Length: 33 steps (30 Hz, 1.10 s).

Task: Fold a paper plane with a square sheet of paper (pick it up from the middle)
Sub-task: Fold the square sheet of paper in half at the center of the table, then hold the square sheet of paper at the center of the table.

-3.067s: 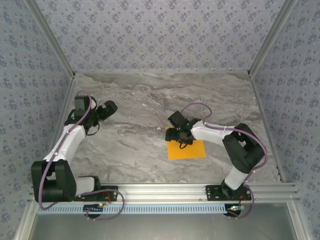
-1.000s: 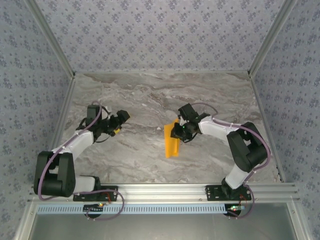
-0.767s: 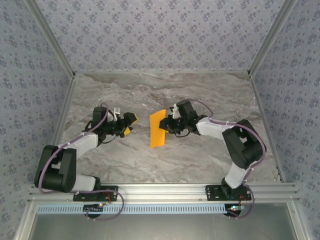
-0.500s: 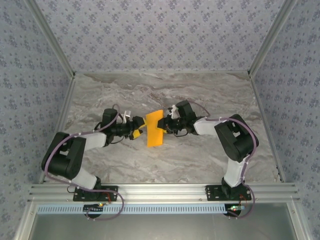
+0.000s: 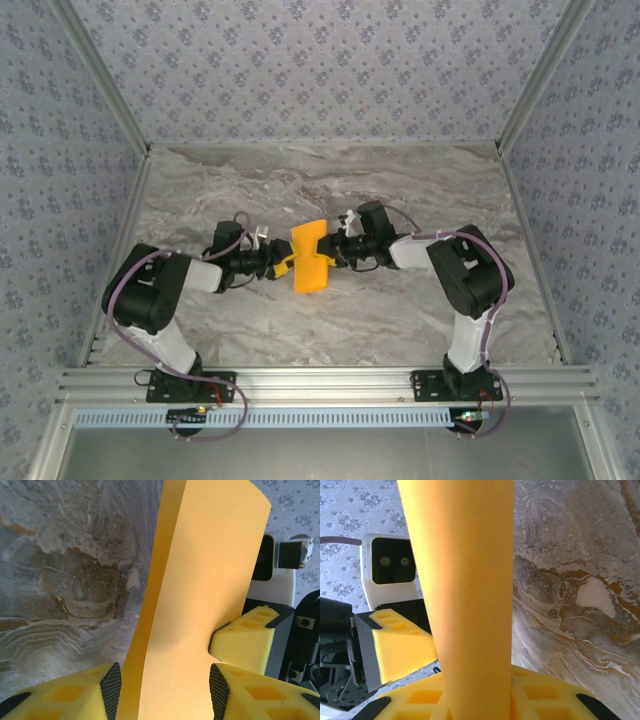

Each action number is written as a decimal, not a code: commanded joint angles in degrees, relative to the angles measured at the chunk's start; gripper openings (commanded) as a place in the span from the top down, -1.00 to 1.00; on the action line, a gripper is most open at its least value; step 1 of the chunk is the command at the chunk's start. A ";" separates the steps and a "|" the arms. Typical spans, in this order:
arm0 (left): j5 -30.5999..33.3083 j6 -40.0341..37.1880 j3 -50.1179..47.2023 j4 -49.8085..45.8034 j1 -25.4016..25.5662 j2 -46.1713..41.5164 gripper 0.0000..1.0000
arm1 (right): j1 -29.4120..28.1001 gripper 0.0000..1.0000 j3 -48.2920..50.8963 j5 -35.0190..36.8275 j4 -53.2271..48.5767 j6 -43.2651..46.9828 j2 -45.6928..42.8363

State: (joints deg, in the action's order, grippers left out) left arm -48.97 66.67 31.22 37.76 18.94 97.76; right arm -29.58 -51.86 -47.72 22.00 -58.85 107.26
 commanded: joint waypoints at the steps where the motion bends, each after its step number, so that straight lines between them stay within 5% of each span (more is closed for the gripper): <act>1: -2.18 -1.37 1.50 3.20 0.57 0.86 -0.01 | 0.30 0.43 0.67 -2.29 2.90 -1.78 0.84; 7: -2.35 -0.96 1.43 5.58 0.66 1.11 0.14 | 0.32 0.42 1.21 -2.99 5.22 -3.46 0.95; 14: -1.21 -0.35 0.92 8.92 0.66 0.44 0.61 | 0.77 0.31 0.97 -1.13 -2.30 1.13 -0.09; 18: -0.14 -0.60 0.86 8.55 0.83 0.29 0.83 | 0.97 0.09 0.70 0.95 -7.99 4.48 -1.32; 25: 1.91 -3.99 3.14 2.62 3.37 -1.99 1.00 | 3.24 -0.61 2.85 7.55 -14.88 8.79 -7.57; 33: 3.05 -8.08 7.31 -3.45 7.27 -1.56 1.00 | 5.88 -0.79 6.19 17.06 -22.70 12.09 -17.03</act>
State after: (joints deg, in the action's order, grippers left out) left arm -46.37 61.49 36.38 36.75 25.28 96.51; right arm -24.18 -46.68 -35.79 4.49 -49.34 92.42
